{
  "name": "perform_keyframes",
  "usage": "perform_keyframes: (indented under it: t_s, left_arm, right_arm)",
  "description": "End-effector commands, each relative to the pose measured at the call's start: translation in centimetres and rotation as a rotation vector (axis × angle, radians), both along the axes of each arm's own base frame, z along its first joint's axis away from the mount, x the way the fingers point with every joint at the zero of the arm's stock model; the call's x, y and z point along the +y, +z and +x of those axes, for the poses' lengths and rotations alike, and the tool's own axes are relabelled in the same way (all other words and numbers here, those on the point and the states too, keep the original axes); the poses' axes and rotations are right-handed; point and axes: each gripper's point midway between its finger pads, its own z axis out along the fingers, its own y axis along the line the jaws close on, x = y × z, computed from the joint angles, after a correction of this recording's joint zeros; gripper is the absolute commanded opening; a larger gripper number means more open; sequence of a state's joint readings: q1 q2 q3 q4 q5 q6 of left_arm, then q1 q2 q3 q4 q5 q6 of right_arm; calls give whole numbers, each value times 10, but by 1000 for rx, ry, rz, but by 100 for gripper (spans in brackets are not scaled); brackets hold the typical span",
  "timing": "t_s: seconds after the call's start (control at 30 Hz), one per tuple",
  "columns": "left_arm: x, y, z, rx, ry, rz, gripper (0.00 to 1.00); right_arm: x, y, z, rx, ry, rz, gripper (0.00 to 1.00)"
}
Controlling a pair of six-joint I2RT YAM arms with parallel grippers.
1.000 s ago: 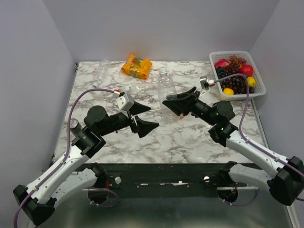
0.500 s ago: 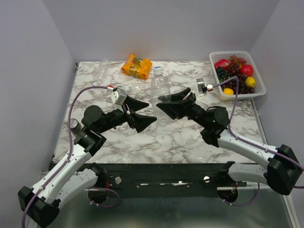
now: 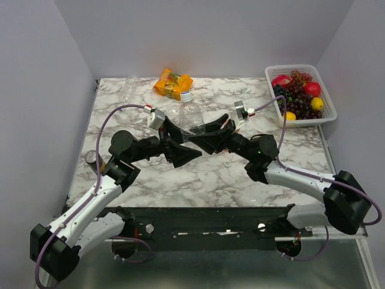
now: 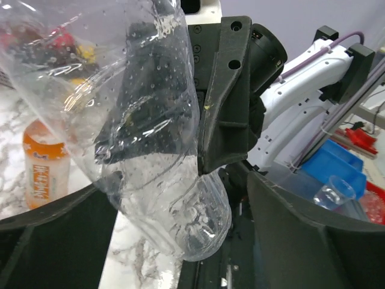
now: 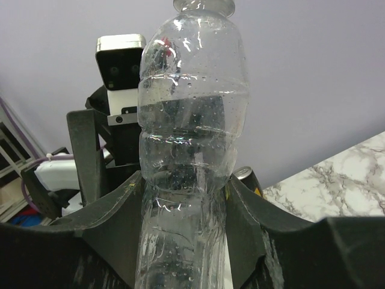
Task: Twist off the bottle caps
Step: Pass from the right arm to the left
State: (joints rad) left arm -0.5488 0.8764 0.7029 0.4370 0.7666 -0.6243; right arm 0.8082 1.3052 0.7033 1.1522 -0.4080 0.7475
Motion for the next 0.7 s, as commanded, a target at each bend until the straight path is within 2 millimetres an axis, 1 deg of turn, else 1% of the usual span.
perform_keyframes:
  t_s: [0.0,0.03,0.2,0.23,0.4,0.43,0.47,0.5,0.53,0.57,0.6,0.63,0.67]
  left_arm:
    - [-2,3,-7,-9,-60,9,83]
    - [-2,1,-6,-15,-52,17,78]
    - [-2,-2,-3,-10,-44,28,62]
    - [-2,-2,-3,-9,-46,29,57]
    - [-2,-6,-1,-24,-39,47,48]
    - [-2,-8,0,-22,-36,56,45]
    - [-2,-9,0,-25,-33,62,43]
    - [-2,-13,2,-30,-26,81,42]
    - [-1,-15,4,-31,-11,90,40]
    - [0,-16,5,-35,0,98,40]
    - [1,-19,6,-27,5,111,39]
    - [1,-20,9,-32,20,119,38]
    - [2,-21,9,-31,26,124,38]
  right_arm:
    - [3,22,-10,-95,27,46,36]
    - [5,22,-11,-95,32,46,36]
    - [10,22,-11,-98,45,40,36]
    - [12,20,-11,-96,46,34,36]
    - [16,14,-7,-89,41,8,41]
    - [17,11,-6,-82,40,-3,43]
    - [17,11,-5,-83,35,-9,49]
    - [17,11,-4,-85,31,-13,52]
    - [18,6,-3,-74,28,-34,55]
    - [18,6,-3,-83,20,-44,62]
    - [17,11,-4,-95,15,-48,66]
    - [18,6,-1,-77,8,-81,69]
    - [17,6,0,-90,-6,-101,73]
